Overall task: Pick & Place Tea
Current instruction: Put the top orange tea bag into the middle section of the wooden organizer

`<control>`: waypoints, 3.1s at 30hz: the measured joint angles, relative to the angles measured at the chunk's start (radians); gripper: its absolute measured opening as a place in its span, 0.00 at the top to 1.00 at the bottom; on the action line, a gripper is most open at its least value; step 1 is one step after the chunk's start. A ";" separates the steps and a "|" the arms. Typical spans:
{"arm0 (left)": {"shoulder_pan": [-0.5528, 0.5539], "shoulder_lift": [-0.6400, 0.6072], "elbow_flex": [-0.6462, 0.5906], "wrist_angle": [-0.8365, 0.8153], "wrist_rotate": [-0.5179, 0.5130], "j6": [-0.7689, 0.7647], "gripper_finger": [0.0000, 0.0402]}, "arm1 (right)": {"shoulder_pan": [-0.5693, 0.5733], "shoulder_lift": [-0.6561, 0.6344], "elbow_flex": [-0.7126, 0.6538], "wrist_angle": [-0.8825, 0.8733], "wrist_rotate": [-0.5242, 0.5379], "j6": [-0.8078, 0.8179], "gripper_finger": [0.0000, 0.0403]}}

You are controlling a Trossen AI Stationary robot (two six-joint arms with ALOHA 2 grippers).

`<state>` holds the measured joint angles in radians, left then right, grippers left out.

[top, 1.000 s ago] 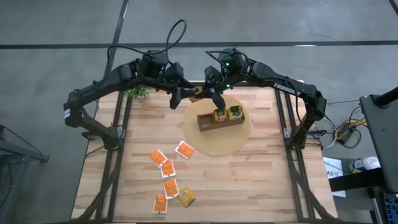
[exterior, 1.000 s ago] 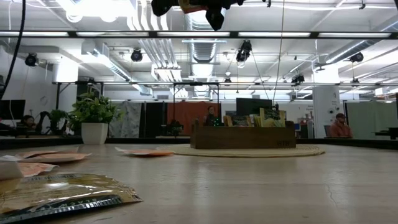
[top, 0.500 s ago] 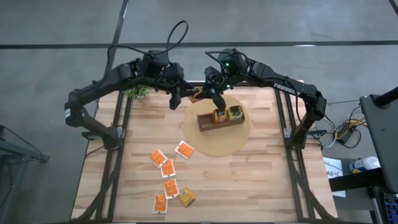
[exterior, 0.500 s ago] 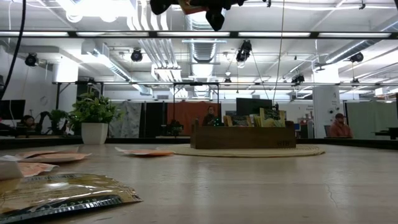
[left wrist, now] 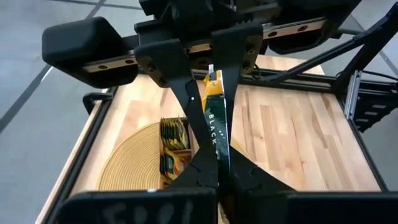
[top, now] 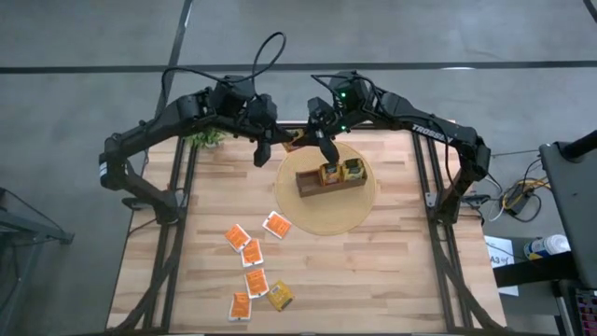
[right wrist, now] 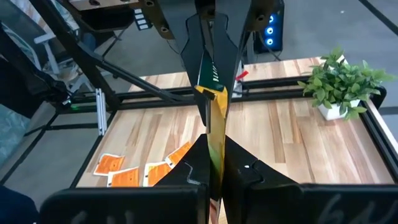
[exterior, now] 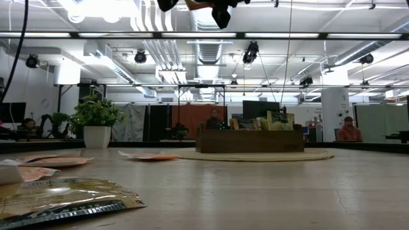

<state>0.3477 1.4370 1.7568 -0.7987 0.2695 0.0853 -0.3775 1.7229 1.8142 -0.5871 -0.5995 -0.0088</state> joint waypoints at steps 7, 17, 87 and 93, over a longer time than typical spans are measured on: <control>0.000 -0.001 0.015 -0.033 -0.021 0.024 1.00 | 0.000 -0.010 -0.004 -0.013 -0.002 0.012 0.86; 0.007 0.016 0.011 -0.045 -0.028 0.045 1.00 | -0.007 -0.104 -0.004 -0.112 0.000 0.015 0.55; -0.063 0.687 0.035 0.264 -0.158 -0.083 1.00 | -0.029 -0.585 -0.002 -0.404 0.524 -0.018 0.57; -0.064 0.687 0.000 0.303 -0.158 -0.119 1.00 | -0.029 -0.577 -0.002 -0.404 0.524 -0.024 0.57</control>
<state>0.2832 2.1239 1.7565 -0.4957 0.1120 -0.0337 -0.4068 1.1455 1.8122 -0.9910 -0.0753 -0.0326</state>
